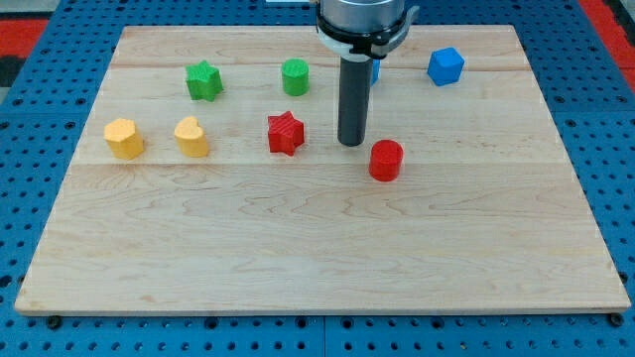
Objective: Move your arm diagonally right above the red star
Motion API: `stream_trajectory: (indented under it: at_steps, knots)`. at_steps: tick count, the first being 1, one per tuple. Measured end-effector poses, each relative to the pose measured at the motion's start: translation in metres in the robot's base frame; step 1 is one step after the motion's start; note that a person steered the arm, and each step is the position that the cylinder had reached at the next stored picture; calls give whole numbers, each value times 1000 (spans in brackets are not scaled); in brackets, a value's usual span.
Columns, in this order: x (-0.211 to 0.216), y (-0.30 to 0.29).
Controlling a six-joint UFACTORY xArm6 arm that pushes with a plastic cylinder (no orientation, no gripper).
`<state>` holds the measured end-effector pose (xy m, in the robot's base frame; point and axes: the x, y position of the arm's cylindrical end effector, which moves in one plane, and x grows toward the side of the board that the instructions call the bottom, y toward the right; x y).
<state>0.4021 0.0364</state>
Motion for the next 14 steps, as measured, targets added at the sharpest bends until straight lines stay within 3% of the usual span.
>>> stream_trajectory:
  at_steps: [2, 9, 11, 14]
  knots:
    - [-35, 0]
    - [-59, -1]
    - [-37, -37]
    - [-6, 2]
